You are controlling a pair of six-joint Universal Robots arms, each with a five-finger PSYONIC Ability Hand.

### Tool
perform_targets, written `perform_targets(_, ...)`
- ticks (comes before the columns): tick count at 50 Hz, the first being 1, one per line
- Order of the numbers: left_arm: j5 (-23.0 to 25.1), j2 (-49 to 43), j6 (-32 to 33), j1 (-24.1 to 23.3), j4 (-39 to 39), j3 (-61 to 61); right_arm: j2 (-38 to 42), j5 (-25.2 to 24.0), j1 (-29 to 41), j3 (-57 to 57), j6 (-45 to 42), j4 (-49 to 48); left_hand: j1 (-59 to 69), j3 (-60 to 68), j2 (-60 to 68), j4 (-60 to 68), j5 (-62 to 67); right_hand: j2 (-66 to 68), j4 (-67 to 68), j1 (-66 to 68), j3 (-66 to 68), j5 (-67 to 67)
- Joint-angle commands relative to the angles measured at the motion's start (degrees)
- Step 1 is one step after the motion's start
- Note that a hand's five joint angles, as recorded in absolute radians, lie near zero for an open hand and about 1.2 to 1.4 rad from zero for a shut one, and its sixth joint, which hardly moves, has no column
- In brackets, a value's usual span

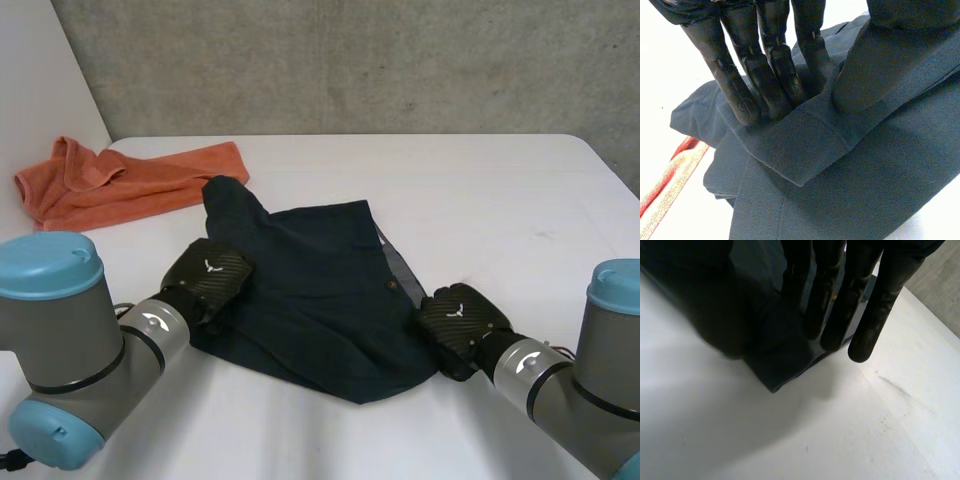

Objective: Fold the laundry.

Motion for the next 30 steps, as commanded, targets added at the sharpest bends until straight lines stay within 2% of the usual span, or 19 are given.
perform_targets(1, -0.3, 4.0, -0.5, -0.3, -1.0, 1.4, 0.0, 2.2, 3.0, -2.6, 2.0, -0.2, 15.0, 13.1, 12.6, 12.5, 14.1, 21.5, 21.6, 33.3, 21.7, 23.7)
perform_targets(6, -0.3, 11.6, -1.2, -0.1, -3.3, 2.2, -1.5, 4.4, 3.4, -6.4, 3.8, 2.7, 15.0, 13.1, 12.6, 12.5, 14.1, 21.5, 21.6, 33.3, 21.7, 23.7)
perform_targets(8, -0.3, 14.4, -1.7, 0.0, -5.1, 2.9, -5.3, 5.7, 3.1, -9.9, 3.5, 8.0, 15.0, 13.1, 12.6, 12.5, 14.1, 21.5, 21.6, 33.3, 21.7, 23.7)
perform_targets(13, -0.2, 21.4, -2.4, 0.3, -17.4, 9.3, -12.8, 5.7, 2.7, -19.9, 2.7, 24.9, 15.0, 13.1, 12.6, 12.5, 14.1, 21.5, 21.6, 33.3, 21.7, 23.7)
perform_targets(15, -0.1, 22.2, -2.4, 0.3, -21.4, 11.5, -15.0, 5.9, 2.7, -25.0, 1.9, 31.8, 15.0, 13.1, 12.6, 12.5, 14.1, 21.5, 21.6, 33.3, 21.7, 23.7)
perform_targets(21, 1.7, 22.8, -2.3, 0.5, -34.3, 18.3, -16.9, 6.4, 2.8, -34.2, -2.7, 43.4, 15.0, 13.1, 12.6, 12.5, 14.1, 21.5, 21.6, 33.3, 21.7, 23.7)
perform_targets(26, 3.1, 22.1, -2.0, 1.7, -37.0, 18.7, -16.2, 7.0, 3.2, -36.9, -7.2, 47.1, 15.0, 13.1, 12.6, 12.5, 14.1, 21.5, 21.6, 33.3, 21.7, 23.7)
perform_targets(30, 3.3, 19.1, -2.1, 2.4, -36.8, 17.7, -13.5, 7.5, 3.5, -35.8, -7.4, 47.0, 15.0, 13.1, 12.6, 12.5, 14.1, 21.5, 21.6, 33.3, 21.7, 23.7)
